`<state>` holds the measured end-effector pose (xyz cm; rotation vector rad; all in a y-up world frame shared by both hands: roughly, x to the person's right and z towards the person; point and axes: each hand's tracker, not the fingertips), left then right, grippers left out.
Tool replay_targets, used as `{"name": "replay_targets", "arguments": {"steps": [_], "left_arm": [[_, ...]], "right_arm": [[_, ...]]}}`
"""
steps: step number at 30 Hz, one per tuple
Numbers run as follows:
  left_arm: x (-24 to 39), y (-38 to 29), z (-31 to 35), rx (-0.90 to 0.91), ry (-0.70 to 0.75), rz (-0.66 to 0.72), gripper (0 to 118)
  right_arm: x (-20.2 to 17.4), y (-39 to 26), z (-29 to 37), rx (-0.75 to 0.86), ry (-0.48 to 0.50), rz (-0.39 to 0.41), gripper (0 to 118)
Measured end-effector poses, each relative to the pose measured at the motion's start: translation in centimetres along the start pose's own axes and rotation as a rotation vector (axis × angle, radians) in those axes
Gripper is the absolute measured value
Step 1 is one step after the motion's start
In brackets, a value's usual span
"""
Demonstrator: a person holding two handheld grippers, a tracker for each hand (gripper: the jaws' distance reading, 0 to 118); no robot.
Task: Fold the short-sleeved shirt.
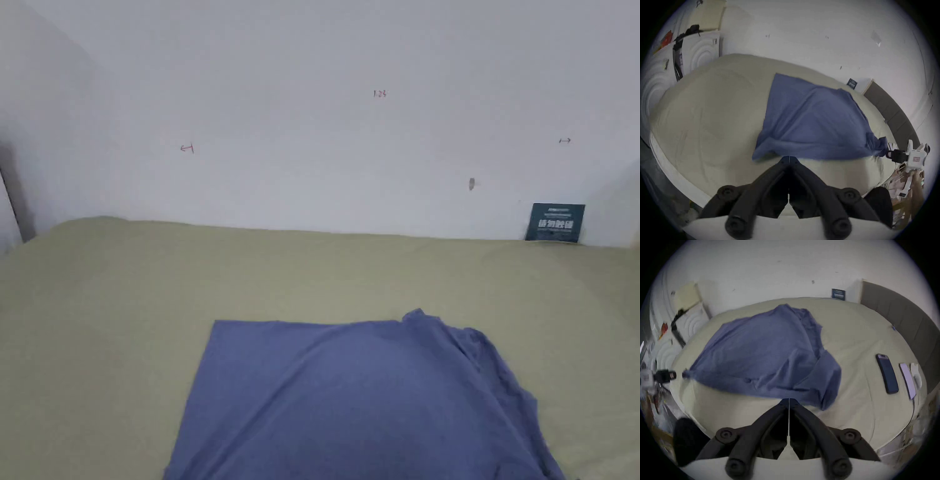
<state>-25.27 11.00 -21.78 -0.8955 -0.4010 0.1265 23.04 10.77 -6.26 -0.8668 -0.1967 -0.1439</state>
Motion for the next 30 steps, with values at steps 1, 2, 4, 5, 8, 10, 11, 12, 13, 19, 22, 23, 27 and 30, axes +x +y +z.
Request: {"name": "replay_targets", "arguments": {"steps": [1, 2, 4, 5, 8, 10, 11, 12, 13, 19, 22, 23, 27, 30], "left_arm": [[-0.4, -0.6, -0.4, -0.034, -0.018, 0.043, 0], [-0.6, -1.0, -0.8, -0.053, -0.014, 0.062, 0], [-0.9, -1.8, -1.3, -0.043, 0.035, 0.062, 0], [-1.0, -1.7, -1.1, -0.042, 0.048, 0.052, 0], [-1.5, -1.2, -1.4, -0.056, 0.071, 0.042, 23], [-1.7, -0.5, -1.7, -0.058, 0.075, 0.03, 85], [-1.7, -0.5, -1.9, -0.059, 0.068, 0.018, 94], [-1.7, -0.4, -2.1, -0.047, 0.055, -0.007, 94], [-1.4, 0.0, -2.3, -0.024, 0.058, -0.043, 94], [-1.5, 1.3, -5.7, -0.032, 0.102, -0.098, 56], [-1.4, 1.3, -6.6, -0.019, 0.122, -0.094, 9], [-1.5, 1.2, -6.6, -0.013, 0.12, -0.09, 8], [-1.8, 1.5, -6.3, -0.008, 0.097, -0.087, 8], [-1.9, 1.9, -5.8, 0.0, 0.079, -0.082, 8]], "right_arm": [[-0.2, -0.1, -0.1, -0.005, -0.007, 0.057, 2], [-0.2, -0.1, -0.1, -0.002, -0.021, 0.08, 2], [0.1, 0.0, -0.1, 0.012, -0.031, 0.063, 2], [0.5, 0.1, 0.0, 0.017, -0.025, 0.042, 2], [1.7, 0.1, 0.0, 0.018, 0.021, -0.089, 2], [2.3, 0.1, -0.2, 0.01, 0.009, -0.112, 2], [2.5, 0.0, -0.3, 0.007, 0.0, -0.116, 2], [2.7, 0.0, -0.3, 0.003, -0.007, -0.122, 2], [2.9, -0.1, -0.2, 0.0, -0.012, -0.128, 2], [3.9, -0.2, -0.5, -0.007, -0.015, -0.173, 2], [4.3, -0.1, -1.0, -0.022, -0.048, -0.157, 25], [4.5, -0.1, -1.1, -0.022, -0.059, -0.15, 61], [5.5, -0.1, -2.0, -0.051, -0.051, -0.156, 118], [5.3, 0.3, -3.0, -0.047, -0.004, -0.152, 111]]}}
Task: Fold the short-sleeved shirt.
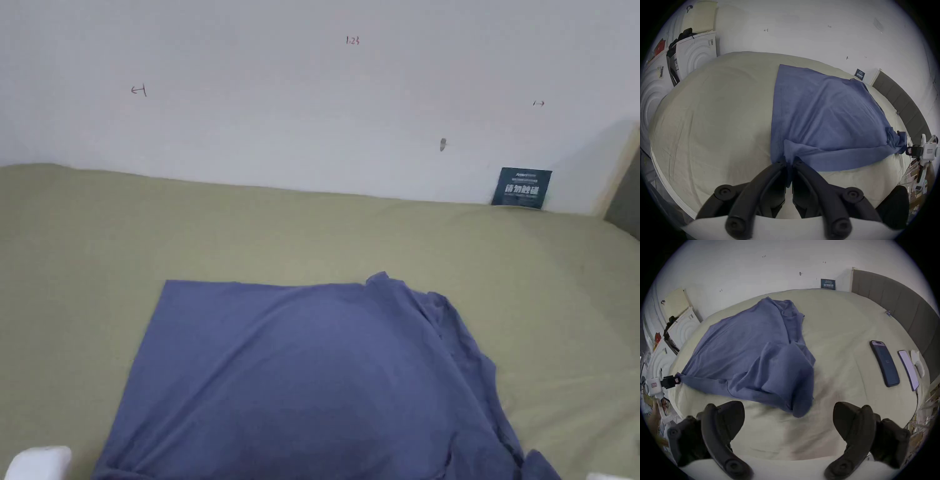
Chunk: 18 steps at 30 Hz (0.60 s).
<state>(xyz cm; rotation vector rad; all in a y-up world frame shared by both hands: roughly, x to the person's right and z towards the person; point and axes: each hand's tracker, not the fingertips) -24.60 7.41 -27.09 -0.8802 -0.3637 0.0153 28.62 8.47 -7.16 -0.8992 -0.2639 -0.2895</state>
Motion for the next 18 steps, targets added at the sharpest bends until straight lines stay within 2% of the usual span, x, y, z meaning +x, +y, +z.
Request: {"name": "replay_targets", "arguments": {"steps": [2, 3, 4, 5, 6, 9, 18], "left_arm": [[-0.1, 0.1, -0.1, 0.0, -0.002, -0.002, 8], [0.0, 0.1, -0.2, 0.001, -0.002, -0.008, 8], [0.0, 0.1, -0.3, -0.001, 0.002, -0.014, 8], [0.0, 0.1, -0.3, -0.002, 0.003, -0.012, 8], [-0.1, 0.0, -0.3, -0.003, 0.0, -0.008, 8], [-0.1, 0.1, -0.1, -0.002, -0.002, -0.002, 8], [0.2, 5.0, 2.4, 0.107, -0.046, 0.027, 8]], "right_arm": [[-0.3, 0.4, -1.4, -0.02, -0.024, 0.049, 111], [-0.4, 0.5, -2.0, -0.018, -0.057, 0.079, 105], [-0.5, 0.6, -2.5, -0.008, -0.079, 0.102, 87], [-0.5, 0.7, -2.6, -0.006, -0.078, 0.108, 54], [-0.5, 1.0, -2.7, -0.01, -0.057, 0.113, 9], [-1.1, 1.4, -2.0, 0.064, -0.002, 0.067, 8], [-1.0, 7.9, 1.7, 0.178, 0.065, 0.082, 8]]}}
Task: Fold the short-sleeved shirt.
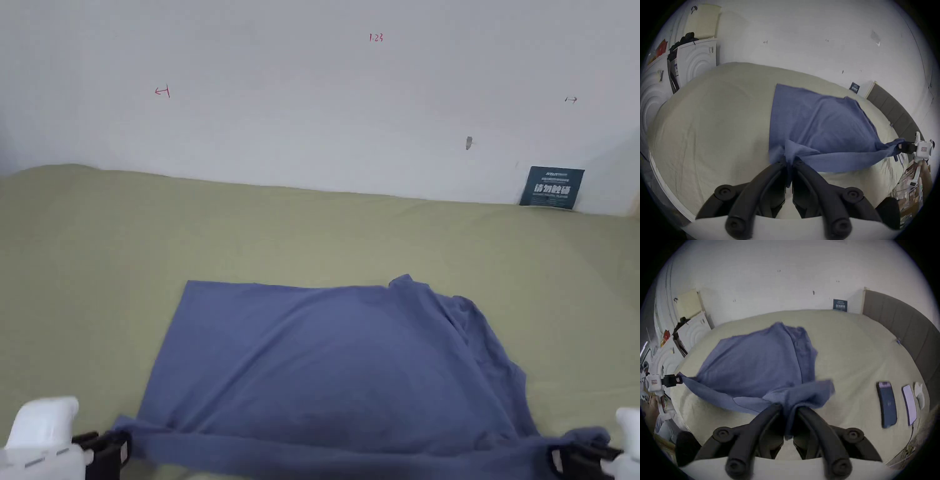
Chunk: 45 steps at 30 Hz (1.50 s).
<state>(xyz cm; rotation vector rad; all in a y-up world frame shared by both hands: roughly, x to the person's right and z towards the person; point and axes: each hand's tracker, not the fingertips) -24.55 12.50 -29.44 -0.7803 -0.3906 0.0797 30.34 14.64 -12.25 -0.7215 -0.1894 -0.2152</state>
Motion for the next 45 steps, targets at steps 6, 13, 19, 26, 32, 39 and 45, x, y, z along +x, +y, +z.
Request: {"name": "replay_targets", "arguments": {"steps": [6, 13, 19, 26, 32, 39, 45], "left_arm": [[0.4, 6.9, -4.0, 0.018, 0.034, -0.073, 8], [0.2, 11.5, -12.8, -0.127, 0.092, -0.131, 8], [0.2, 12.3, -16.9, -0.166, 0.108, -0.107, 62], [-0.4, 11.2, -12.4, -0.134, 0.141, -0.125, 81], [1.7, 6.5, -4.7, 0.044, 0.067, -0.159, 15], [2.4, -0.6, -5.0, -0.071, 0.044, -0.081, 0], [0.8, 0.9, -7.6, -0.107, 0.107, 0.031, 21]], "right_arm": [[0.5, 7.7, -4.8, -0.027, 0.029, 0.014, 8], [1.2, 11.4, -15.4, -0.173, -0.015, -0.041, 8], [1.8, 11.4, -19.5, -0.161, -0.12, -0.028, 57], [1.9, 11.5, -13.3, -0.023, -0.039, -0.069, 95], [-0.7, 7.4, -6.3, -0.002, -0.021, 0.025, 21], [-2.2, -0.3, -6.0, -0.075, -0.052, 0.031, 0], [-1.7, -2.1, -6.1, -0.095, -0.027, -0.001, 0]]}}
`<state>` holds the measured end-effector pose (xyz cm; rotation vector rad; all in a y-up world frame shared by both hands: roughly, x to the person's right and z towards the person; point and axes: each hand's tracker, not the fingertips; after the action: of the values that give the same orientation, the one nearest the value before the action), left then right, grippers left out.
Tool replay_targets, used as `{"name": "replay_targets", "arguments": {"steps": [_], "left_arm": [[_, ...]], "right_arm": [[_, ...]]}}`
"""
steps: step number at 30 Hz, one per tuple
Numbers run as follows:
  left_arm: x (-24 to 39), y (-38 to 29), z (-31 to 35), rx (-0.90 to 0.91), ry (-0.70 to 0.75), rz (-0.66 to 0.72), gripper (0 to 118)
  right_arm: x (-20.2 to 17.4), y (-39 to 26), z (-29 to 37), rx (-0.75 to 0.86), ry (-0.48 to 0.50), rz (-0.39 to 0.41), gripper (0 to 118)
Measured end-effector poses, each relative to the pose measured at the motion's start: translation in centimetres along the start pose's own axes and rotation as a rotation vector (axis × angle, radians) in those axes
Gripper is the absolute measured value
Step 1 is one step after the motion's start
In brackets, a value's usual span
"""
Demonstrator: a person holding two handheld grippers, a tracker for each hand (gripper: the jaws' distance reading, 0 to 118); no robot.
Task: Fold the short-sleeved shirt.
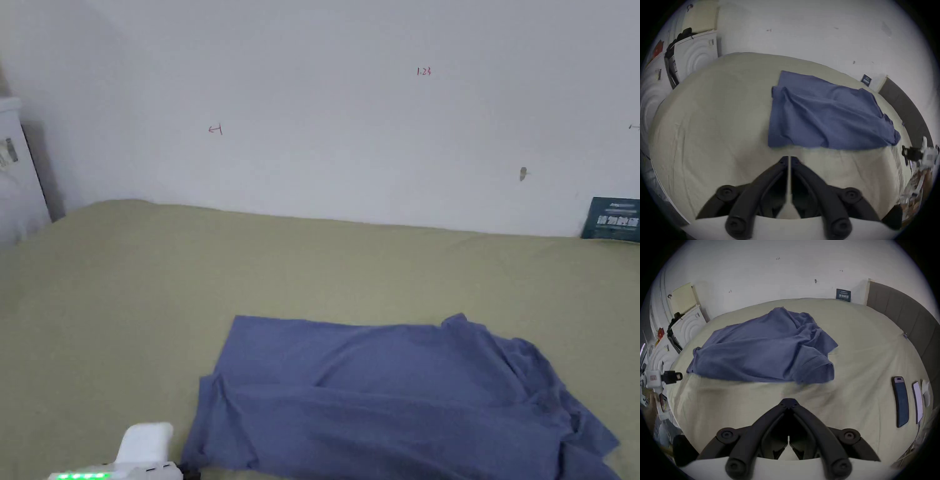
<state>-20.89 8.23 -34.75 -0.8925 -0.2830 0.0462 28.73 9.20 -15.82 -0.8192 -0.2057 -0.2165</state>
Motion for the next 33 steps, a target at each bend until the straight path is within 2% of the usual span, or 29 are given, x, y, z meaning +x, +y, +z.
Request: {"name": "replay_targets", "arguments": {"steps": [2, 3, 8, 10, 11, 12, 13, 14, 15, 17, 19, 21, 22, 23, 24, 25, 26, 27, 28, 30, 33], "left_arm": [[-0.2, 1.7, -1.5, -0.005, 0.02, 0.007, 71], [-0.3, 2.6, -2.3, -0.014, 0.019, 0.018, 80], [-0.5, 4.5, -6.0, -0.067, 0.038, 0.035, 80], [-0.5, 4.5, -7.0, -0.092, 0.051, 0.037, 76], [-0.3, 4.2, -6.7, -0.069, 0.054, 0.032, 61], [-0.1, 4.1, -5.9, -0.028, 0.07, 0.011, 19], [0.0, 4.0, -5.6, -0.001, 0.065, -0.02, 6], [0.0, 4.1, -5.5, 0.007, 0.028, -0.036, 6], [0.1, 4.1, -5.4, 0.005, 0.014, -0.031, 6], [0.6, 4.2, -5.5, -0.022, 0.053, -0.056, 6], [0.5, 4.2, -5.7, -0.02, 0.048, -0.055, 6], [0.6, 4.5, -6.0, -0.032, 0.048, -0.043, 6], [0.6, 4.5, -6.0, -0.033, 0.046, -0.034, 6], [0.5, 4.5, -5.9, -0.035, 0.045, -0.03, 6], [0.4, 4.7, -6.1, -0.036, 0.043, -0.029, 6], [0.3, 4.7, -6.1, -0.037, 0.039, -0.03, 6], [0.2, 4.7, -6.0, -0.04, 0.033, -0.03, 6], [0.1, 4.7, -6.0, -0.042, 0.029, -0.032, 6], [0.0, 4.9, -6.1, -0.045, 0.021, -0.038, 6], [-0.3, 5.1, -5.8, -0.049, 0.005, -0.042, 6], [-0.8, 5.4, -4.7, -0.045, -0.021, -0.035, 6]], "right_arm": [[0.1, 0.1, 0.1, 0.01, 0.0, 0.007, 0], [0.2, 0.2, 0.0, 0.013, 0.004, 0.006, 0], [0.8, 0.7, -0.7, 0.013, 0.008, 0.024, 0], [1.3, 1.4, -1.1, 0.013, -0.015, 0.042, 5], [1.5, 1.8, -1.3, 0.018, -0.025, 0.042, 16], [1.8, 2.1, -1.4, 0.03, -0.05, 0.036, 54], [2.2, 2.6, -1.7, 0.035, -0.063, 0.027, 90], [2.5, 3.2, -2.2, 0.03, -0.071, 0.022, 112], [2.9, 3.6, -3.0, 0.015, -0.075, 0.017, 117], [3.7, 4.2, -4.3, 0.01, -0.073, 0.01, 112], [4.2, 5.1, -6.3, 0.001, -0.082, -0.01, 111], [4.6, 5.4, -8.0, 0.001, -0.112, -0.077, 100], [5.0, 5.5, -8.7, -0.005, -0.093, -0.125, 94], [5.1, 5.8, -9.2, -0.039, -0.063, -0.15, 94], [5.3, 6.0, -9.6, -0.072, -0.053, -0.175, 56], [5.6, 5.9, -10.0, -0.111, -0.075, -0.217, 31], [5.8, 5.7, -9.7, -0.08, -0.142, -0.22, 17], [5.8, 5.8, -9.3, -0.064, -0.128, -0.223, 4], [6.4, 5.7, -8.9, -0.074, -0.078, -0.25, 4], [7.0, 5.4, -8.1, -0.108, -0.042, -0.279, 3], [6.7, 5.3, -6.0, -0.085, -0.039, -0.212, 3]]}}
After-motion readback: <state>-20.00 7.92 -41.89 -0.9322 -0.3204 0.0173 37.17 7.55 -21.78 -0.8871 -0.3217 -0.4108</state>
